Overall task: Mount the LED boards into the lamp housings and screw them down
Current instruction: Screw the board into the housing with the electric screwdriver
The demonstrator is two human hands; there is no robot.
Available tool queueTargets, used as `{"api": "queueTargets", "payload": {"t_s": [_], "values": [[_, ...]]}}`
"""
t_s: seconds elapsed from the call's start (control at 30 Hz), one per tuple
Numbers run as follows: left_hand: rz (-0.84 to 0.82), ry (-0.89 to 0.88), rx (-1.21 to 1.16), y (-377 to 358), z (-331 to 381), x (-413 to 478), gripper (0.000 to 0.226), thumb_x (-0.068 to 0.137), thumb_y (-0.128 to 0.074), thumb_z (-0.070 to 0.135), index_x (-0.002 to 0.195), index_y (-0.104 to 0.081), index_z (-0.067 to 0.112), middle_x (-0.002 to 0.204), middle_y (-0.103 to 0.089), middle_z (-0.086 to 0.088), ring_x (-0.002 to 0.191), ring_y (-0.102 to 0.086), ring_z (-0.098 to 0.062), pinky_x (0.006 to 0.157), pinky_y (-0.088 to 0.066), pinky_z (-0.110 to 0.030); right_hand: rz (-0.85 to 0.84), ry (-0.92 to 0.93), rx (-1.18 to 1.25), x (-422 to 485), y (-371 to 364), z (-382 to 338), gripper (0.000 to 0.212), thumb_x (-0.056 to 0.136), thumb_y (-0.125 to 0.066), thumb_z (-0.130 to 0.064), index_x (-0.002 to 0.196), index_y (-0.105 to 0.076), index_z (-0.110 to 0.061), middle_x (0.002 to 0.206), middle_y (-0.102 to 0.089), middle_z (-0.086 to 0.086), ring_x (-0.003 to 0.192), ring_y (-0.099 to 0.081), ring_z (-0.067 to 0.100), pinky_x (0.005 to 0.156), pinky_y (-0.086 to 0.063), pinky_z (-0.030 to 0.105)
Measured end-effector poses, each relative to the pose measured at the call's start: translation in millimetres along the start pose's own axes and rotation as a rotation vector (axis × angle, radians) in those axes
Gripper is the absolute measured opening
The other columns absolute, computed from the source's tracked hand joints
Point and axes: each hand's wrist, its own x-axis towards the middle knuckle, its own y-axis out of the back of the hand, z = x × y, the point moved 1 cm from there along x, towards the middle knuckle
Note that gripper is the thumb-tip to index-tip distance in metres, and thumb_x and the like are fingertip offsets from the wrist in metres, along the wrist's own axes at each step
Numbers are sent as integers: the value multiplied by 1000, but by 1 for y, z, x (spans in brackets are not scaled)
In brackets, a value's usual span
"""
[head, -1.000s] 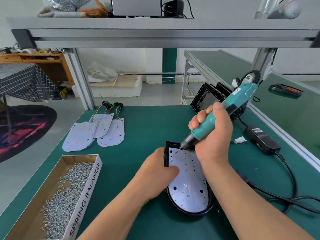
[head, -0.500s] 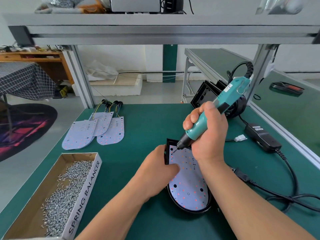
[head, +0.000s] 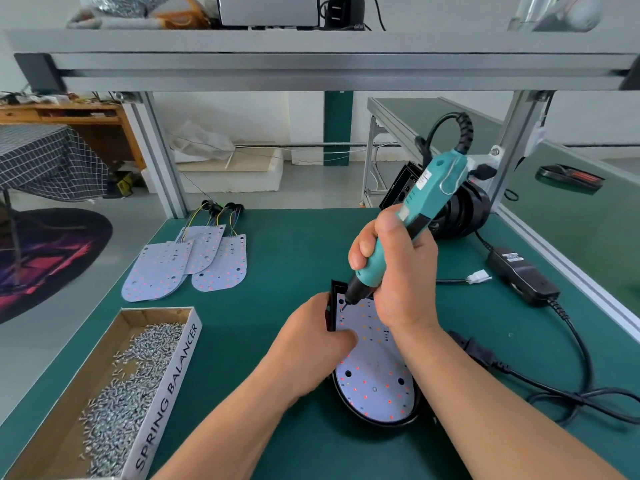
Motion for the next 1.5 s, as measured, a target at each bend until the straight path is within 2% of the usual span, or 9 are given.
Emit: {"api": "queueTargets", "payload": {"t_s": [0.07, 0.2, 0.33, 0.5, 0.67, 0.8, 1.03, 1.27, 1.5], "values": [[5, 1, -24, 0, 0, -1, 23, 81, -61, 17, 104, -63, 13, 95, -72, -16, 72, -59, -24, 71, -53, -49, -41, -1, -21, -1, -1, 0, 20, 93, -63, -25, 78, -49, -22, 66, -46, 8, 54, -47, 26, 58, -43, 33], [-7, 7, -57, 0, 0, 1, 23, 79, -60, 15, 101, -62, 8, 83, -64, -12, 71, -50, -17, 70, -41, -37, -128, -6, -13, -2, 0, 0, 19, 93, -64, -27, 80, -51, -23, 69, -46, 10, 59, -47, 28, 63, -43, 36], [-27, 1, -82, 0, 1, 1, 28, 77, -59, 16, 104, -65, 11, 92, -74, -13, 75, -60, -23, 73, -52, -46, -143, -11, 102, 4, 4, -8, 31, 92, -75, -38, 88, -53, -17, 72, -50, 9, 60, -50, 26, 64, -42, 36], [-30, 21, -174, 4, -3, 4, 35, 76, -59, 16, 98, -74, 38, 103, -82, -1, 102, -77, -32, 97, -61, -57, -67, 10, 152, 20, 34, -29, 48, 87, -78, -62, 90, -59, -18, 72, -53, 5, 57, -51, 22, 60, -42, 32], [110, 103, -314, 19, -9, 10, 45, 72, -56, 15, 113, -74, 16, 106, -83, -5, 105, -78, -36, 101, -58, -62, 87, -183, 24, 28, 78, -39, 51, 90, -68, -70, 84, -62, -19, 68, -55, 4, 51, -48, 22, 52, -40, 29], [212, 188, -358, 23, -16, 17, 30, 91, -54, 2, 113, -73, 13, 102, -83, -5, 100, -79, -34, 98, -61, -57, 107, -219, 1, 30, 97, -52, 58, 92, -61, -75, 86, -65, -18, 69, -57, 6, 51, -49, 21, 50, -44, 28], [384, 241, -565, 26, -24, 22, 18, 95, -53, 0, 104, -68, 6, 103, -80, -17, 84, -74, -32, 76, -58, -42, -142, -480, -740, 23, 110, -60, 58, 87, -72, -68, 106, -66, -14, 78, -64, 4, 57, -63, 24, 52, -51, 36], [487, 224, -702, 23, -25, 23, 22, 85, -57, 13, 106, -61, 9, 103, -71, -15, 86, -64, -30, 78, -48, -45, -364, -558, -1327, 16, 114, -56, 58, 74, -66, -74, 90, -61, -19, 73, -74, 0, 58, -75, 17, 66, -61, 42], [491, 189, -733, 21, -27, 24, 44, 70, -57, 23, 111, -62, 8, 101, -72, -13, 89, -64, -30, 82, -50, -48, -630, -449, -1869, 10, 116, -44, 61, 63, -70, -82, 83, -54, -26, 82, -61, -5, 72, -58, 11, 57, -37, 35]]}}
